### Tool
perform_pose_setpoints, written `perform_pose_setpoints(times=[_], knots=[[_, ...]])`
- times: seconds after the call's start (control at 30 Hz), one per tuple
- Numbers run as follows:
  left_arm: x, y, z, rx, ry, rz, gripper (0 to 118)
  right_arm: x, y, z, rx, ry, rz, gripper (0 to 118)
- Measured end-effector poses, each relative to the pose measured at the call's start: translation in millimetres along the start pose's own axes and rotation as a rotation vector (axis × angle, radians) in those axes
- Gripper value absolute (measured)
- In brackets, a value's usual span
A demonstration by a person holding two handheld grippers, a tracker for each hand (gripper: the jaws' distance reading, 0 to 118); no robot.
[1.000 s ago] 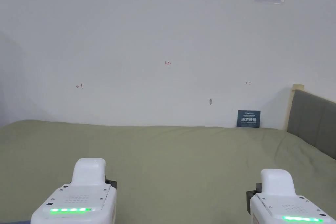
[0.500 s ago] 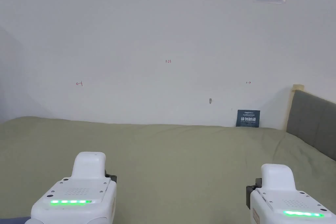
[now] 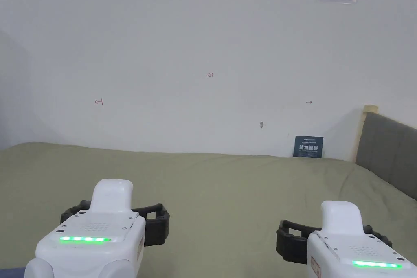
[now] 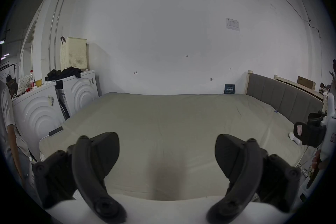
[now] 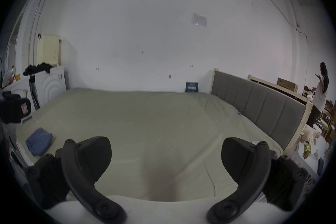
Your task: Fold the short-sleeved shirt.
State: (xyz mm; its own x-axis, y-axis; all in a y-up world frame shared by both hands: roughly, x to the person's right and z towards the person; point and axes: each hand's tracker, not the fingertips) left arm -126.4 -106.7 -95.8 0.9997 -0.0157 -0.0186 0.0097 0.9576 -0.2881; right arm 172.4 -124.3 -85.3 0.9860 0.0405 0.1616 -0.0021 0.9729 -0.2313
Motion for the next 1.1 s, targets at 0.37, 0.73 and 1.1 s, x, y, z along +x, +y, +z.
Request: perform_pose_setpoints(times=[0.37, 0.73, 1.1], knots=[[-5, 13, 16, 0.082, 0.019, -0.007, 110, 5, 31, 21, 0.033, 0.022, -0.094, 118], [-13, 14, 14, 0.045, -0.002, 0.067, 110, -16, 42, 12, -0.073, -0.055, 0.039, 118], [-17, 19, 16, 0.049, -0.005, 0.098, 110, -16, 41, 17, -0.032, -0.123, 0.071, 118]])
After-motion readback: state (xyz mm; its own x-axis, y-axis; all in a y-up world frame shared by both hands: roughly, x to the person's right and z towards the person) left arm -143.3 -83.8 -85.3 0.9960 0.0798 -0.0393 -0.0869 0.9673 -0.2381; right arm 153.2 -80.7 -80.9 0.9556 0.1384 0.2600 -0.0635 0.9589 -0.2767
